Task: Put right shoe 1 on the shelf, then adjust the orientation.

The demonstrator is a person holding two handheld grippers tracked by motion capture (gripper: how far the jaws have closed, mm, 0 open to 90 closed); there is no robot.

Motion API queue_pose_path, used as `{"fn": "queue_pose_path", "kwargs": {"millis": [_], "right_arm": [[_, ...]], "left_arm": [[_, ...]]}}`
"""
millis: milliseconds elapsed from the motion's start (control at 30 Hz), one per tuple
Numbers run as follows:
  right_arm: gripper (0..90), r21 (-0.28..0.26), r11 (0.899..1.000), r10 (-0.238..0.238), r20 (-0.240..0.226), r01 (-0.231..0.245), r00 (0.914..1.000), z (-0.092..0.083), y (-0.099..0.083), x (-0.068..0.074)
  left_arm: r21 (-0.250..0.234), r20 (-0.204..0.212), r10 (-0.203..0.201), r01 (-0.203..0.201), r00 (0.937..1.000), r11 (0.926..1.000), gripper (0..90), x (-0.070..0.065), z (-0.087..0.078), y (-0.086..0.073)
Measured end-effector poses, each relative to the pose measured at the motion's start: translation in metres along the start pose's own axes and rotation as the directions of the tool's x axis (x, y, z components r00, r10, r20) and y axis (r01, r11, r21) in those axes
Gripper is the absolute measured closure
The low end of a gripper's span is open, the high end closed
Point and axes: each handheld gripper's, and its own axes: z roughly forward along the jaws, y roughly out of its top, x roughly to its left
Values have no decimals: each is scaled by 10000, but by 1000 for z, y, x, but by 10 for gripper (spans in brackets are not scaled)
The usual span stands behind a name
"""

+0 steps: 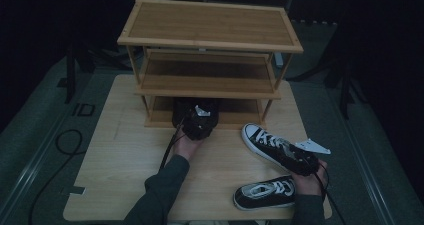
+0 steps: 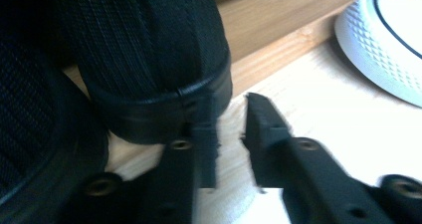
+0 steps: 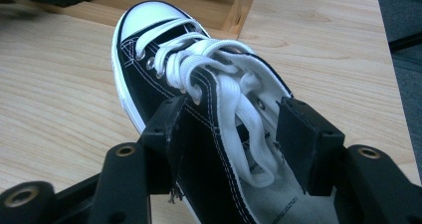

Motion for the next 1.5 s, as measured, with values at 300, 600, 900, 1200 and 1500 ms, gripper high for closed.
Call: {"fn": "queue_pose_path", "kwargs": {"millis": [300,600,900,1200,1500], "right_arm": [[469,-313,9994,166,-35,-167,9999,-4,0,0],[512,-833,9962,240,-14,-241,9997,-20,7,-2],[536,-937,9938,641,376,-603,9972,-35,10,-22],[579,-920,9931,769,490,-722,9958,-44,10,-30],[619,-552,9982,241,7,-240,9997,-42,10,-13]], "left_arm": [[-294,124,-230,234,9997,9993,604,19,-33,-43],[-218,-200,-179,175,9996,9996,574,34,-59,-85],[-437,-354,-796,780,9962,9960,573,49,-67,-98],[-499,-471,-863,839,9952,9952,568,50,-64,-104],[-638,-520,-838,805,9951,9947,554,49,-63,-106]]}}
